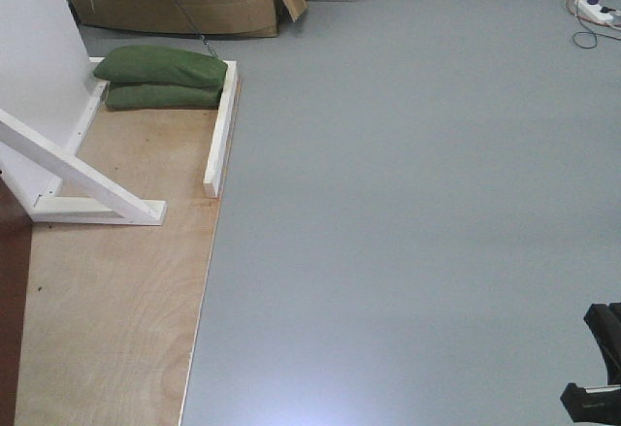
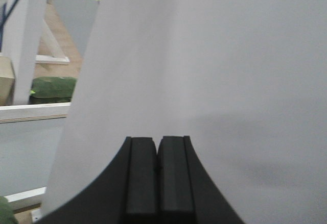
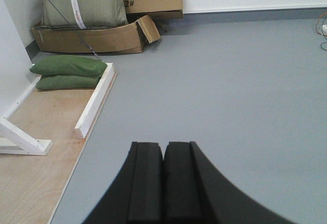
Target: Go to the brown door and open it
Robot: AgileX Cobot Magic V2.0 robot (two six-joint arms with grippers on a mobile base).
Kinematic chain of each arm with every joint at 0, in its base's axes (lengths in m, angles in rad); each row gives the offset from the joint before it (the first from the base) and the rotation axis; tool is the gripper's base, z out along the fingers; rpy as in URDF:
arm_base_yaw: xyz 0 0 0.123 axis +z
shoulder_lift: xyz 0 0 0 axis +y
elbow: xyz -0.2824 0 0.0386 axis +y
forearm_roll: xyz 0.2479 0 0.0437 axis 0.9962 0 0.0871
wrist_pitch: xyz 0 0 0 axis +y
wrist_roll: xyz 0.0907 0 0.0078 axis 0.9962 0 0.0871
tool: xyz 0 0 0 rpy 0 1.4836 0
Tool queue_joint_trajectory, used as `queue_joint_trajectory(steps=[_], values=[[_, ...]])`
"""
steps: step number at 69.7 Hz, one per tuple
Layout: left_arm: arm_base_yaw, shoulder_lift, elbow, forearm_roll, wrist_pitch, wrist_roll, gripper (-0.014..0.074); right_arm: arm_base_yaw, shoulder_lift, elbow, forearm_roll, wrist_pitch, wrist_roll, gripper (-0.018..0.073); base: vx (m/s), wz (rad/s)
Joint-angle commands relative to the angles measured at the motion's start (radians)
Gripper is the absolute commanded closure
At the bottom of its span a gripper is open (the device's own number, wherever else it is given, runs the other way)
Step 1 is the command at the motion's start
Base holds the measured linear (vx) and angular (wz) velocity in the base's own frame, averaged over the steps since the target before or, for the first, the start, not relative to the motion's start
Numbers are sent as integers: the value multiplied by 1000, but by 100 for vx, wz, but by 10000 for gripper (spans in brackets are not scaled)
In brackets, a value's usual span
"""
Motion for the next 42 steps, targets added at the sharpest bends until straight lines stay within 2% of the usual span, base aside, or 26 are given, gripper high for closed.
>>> queue_joint_trajectory(steps=[1,17,29,42], values=[[-3,-25,-24,0,81,-10,580,2,-16,2,-4,-81,-12,559,0,0],[-79,-34,-38,-51,199,-10,580,2,-16,2,-4,-81,-12,559,0,0],[-140,-76,-36,-51,303,-10,580,2,-16,2,-4,-81,-12,559,0,0],[-149,-125,-35,-51,376,-10,580,2,-16,2,-4,-81,-12,559,0,1]])
